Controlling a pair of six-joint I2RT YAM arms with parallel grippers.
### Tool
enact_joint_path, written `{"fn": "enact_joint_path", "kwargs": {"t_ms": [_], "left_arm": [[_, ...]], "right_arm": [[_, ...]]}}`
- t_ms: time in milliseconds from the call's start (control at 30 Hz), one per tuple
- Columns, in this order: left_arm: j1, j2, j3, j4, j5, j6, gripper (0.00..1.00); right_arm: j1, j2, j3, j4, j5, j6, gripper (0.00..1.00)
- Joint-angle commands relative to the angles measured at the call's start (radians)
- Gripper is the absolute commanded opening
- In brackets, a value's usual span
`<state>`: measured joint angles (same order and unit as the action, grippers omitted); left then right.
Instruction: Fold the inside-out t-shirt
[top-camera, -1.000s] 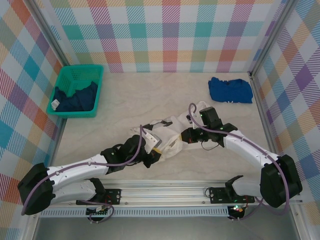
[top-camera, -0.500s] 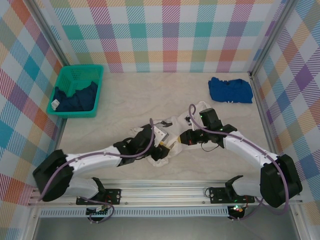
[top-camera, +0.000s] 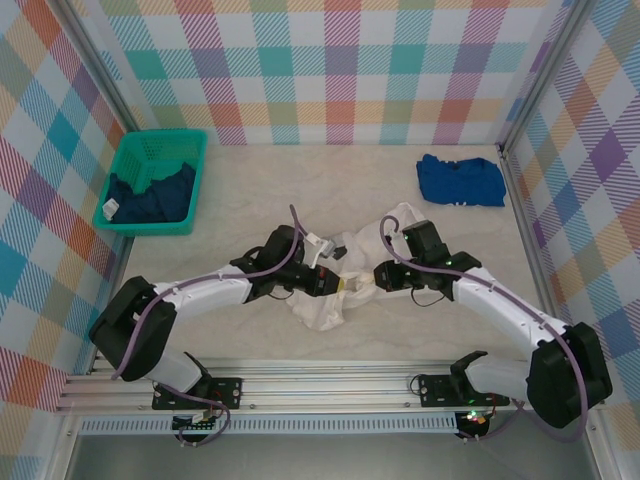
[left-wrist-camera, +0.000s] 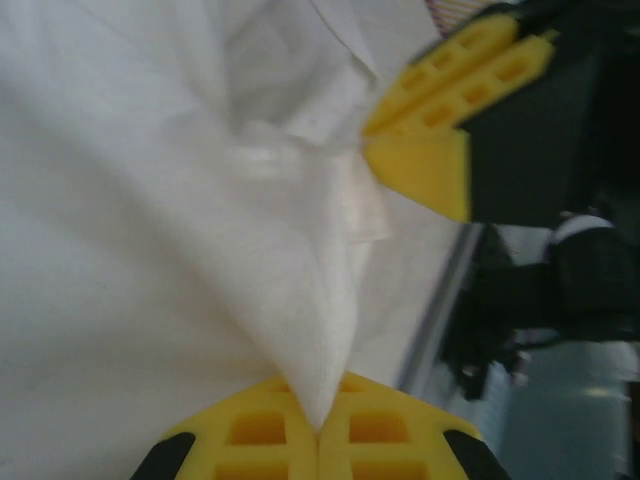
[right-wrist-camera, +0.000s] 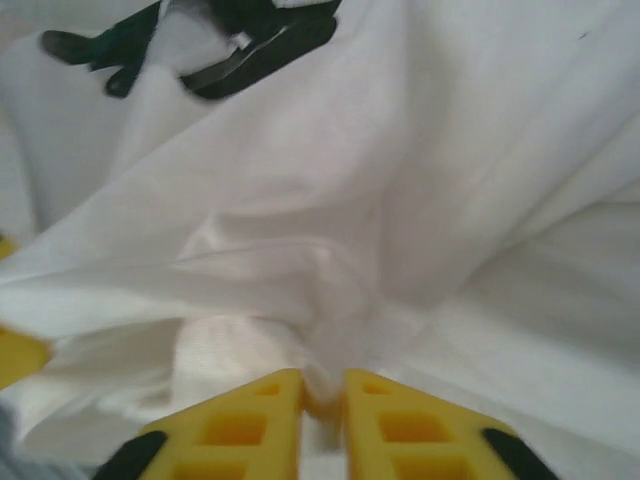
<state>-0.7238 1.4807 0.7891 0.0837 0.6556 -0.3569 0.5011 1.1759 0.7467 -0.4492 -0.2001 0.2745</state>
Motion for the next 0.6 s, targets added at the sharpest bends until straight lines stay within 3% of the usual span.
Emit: {"fn": "enact_joint_path", "kwargs": {"t_ms": [0, 233, 367, 567], "left_arm": [[0.007, -0.064, 0.019, -0.055, 0.157, -0.081, 0.00], [0.031, -0.087, 0.026, -0.082, 0.137, -0.110, 0.00], [0.035, -0.080, 0.030, -0.091, 0.129, -0.107, 0.00], [0.035, -0.069, 0.029, -0.094, 0.127, -0.103, 0.00]], "right_arm": [[0.027, -0.066, -0.026, -0.015, 0.053, -0.029, 0.24], [0.100, -0.240, -0.129, 0.082, -0.074, -0.047, 0.41], [0.177, -0.245, -0.106, 0.091, -0.005, -0.082, 0.46], [0.278, -0.133, -0.009, 0.030, 0.165, -0.197, 0.52]]}}
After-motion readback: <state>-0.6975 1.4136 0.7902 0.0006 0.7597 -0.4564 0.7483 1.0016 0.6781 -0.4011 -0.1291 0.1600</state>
